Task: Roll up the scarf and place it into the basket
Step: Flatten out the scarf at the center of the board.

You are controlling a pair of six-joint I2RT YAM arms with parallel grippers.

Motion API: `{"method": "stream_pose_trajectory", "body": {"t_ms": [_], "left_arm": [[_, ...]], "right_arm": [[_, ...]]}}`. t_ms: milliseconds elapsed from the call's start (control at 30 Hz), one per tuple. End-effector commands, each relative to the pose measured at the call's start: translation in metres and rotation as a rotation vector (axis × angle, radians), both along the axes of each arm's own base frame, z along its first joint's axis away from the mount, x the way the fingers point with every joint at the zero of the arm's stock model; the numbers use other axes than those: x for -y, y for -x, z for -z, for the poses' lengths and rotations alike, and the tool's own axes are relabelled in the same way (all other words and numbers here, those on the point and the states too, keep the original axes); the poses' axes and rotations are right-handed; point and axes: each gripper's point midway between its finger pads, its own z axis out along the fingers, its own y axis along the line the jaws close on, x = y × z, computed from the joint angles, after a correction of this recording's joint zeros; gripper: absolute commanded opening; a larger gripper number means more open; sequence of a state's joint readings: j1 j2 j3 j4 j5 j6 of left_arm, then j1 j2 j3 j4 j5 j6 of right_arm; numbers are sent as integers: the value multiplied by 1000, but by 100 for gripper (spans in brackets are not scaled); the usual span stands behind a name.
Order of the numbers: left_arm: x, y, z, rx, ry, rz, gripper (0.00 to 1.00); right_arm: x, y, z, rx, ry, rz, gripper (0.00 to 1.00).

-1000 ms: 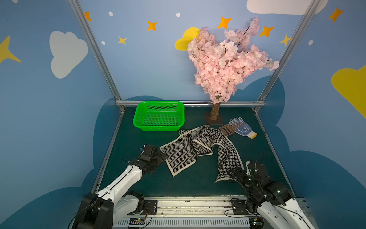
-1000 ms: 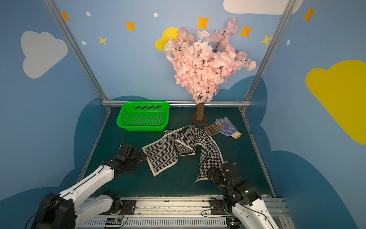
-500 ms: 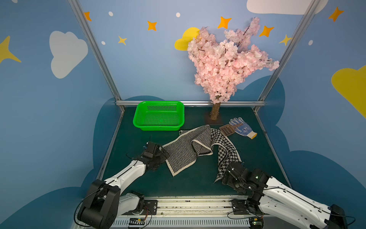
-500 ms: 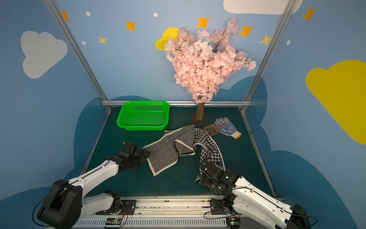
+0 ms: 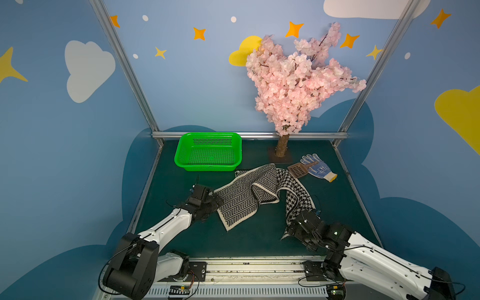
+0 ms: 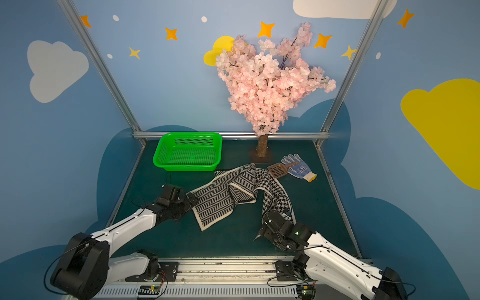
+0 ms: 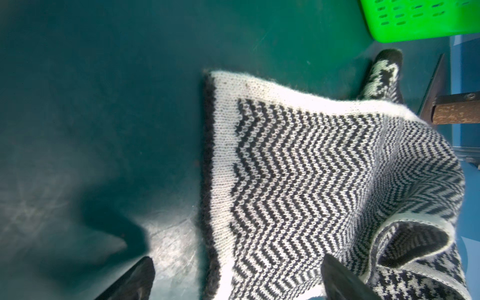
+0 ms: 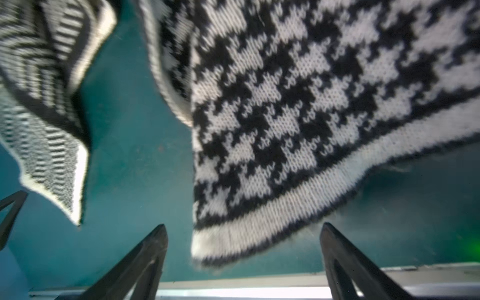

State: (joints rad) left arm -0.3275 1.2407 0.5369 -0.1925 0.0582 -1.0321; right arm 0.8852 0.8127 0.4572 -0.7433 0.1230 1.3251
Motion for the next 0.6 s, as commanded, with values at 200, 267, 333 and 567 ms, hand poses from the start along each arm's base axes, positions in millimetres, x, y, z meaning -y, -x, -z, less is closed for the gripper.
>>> {"method": "stream_pose_trajectory", "body": {"t_ms": [200, 267, 333, 567], "left_arm": [[5, -5, -3, 15, 7, 28, 99], [4, -3, -3, 18, 5, 28, 98], [1, -2, -3, 18, -6, 20, 98], [-3, -1, 4, 8, -26, 7, 92]], "right_arm": [[5, -13, 6, 62, 25, 72, 54], [12, -17, 2, 96, 38, 93, 44], [18, -20, 0, 129, 47, 107, 37], [41, -29, -11, 250, 105, 128, 0]]}}
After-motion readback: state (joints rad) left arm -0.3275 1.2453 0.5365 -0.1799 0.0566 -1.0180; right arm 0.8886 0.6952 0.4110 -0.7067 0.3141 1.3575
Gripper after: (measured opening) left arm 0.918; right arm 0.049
